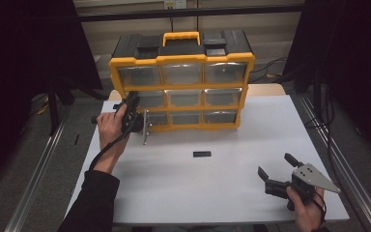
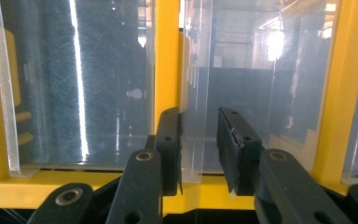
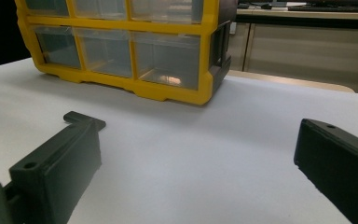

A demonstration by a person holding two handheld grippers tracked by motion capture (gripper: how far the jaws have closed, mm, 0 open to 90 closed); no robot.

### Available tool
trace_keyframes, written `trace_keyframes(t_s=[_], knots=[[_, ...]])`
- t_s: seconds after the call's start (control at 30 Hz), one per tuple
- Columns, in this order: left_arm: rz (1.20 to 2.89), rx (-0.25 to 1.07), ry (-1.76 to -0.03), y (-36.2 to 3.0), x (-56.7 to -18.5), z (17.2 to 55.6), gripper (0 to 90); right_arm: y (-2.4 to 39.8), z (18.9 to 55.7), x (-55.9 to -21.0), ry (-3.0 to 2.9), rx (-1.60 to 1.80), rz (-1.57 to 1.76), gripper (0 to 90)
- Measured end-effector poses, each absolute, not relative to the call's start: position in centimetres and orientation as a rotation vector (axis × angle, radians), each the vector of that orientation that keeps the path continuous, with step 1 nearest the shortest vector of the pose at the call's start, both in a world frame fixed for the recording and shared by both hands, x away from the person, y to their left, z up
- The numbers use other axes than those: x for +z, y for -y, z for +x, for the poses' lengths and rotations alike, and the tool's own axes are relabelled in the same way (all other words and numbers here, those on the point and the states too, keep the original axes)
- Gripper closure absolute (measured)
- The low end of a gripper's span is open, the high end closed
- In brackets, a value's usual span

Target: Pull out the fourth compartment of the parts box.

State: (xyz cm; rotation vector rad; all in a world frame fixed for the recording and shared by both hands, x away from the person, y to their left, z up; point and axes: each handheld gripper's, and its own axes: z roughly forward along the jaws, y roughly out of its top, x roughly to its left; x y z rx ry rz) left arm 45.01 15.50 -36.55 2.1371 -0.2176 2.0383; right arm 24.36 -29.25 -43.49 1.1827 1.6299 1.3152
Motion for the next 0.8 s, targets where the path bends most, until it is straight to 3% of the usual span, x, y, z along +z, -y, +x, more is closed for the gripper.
trace_keyframes(t_s=[0.27, 0.8], knots=[[2.109, 2.053, 0.216, -15.59, -36.43, 45.07, 77.2, 29.26, 24.25, -43.45, -1.632, 1.315, 1.175, 0.0], [2.102, 2.064, 0.242, -15.70, -36.51, 44.97, 79.1, 29.22, 24.20, -43.41, -1.629, 1.316, 1.172, 0.0]])
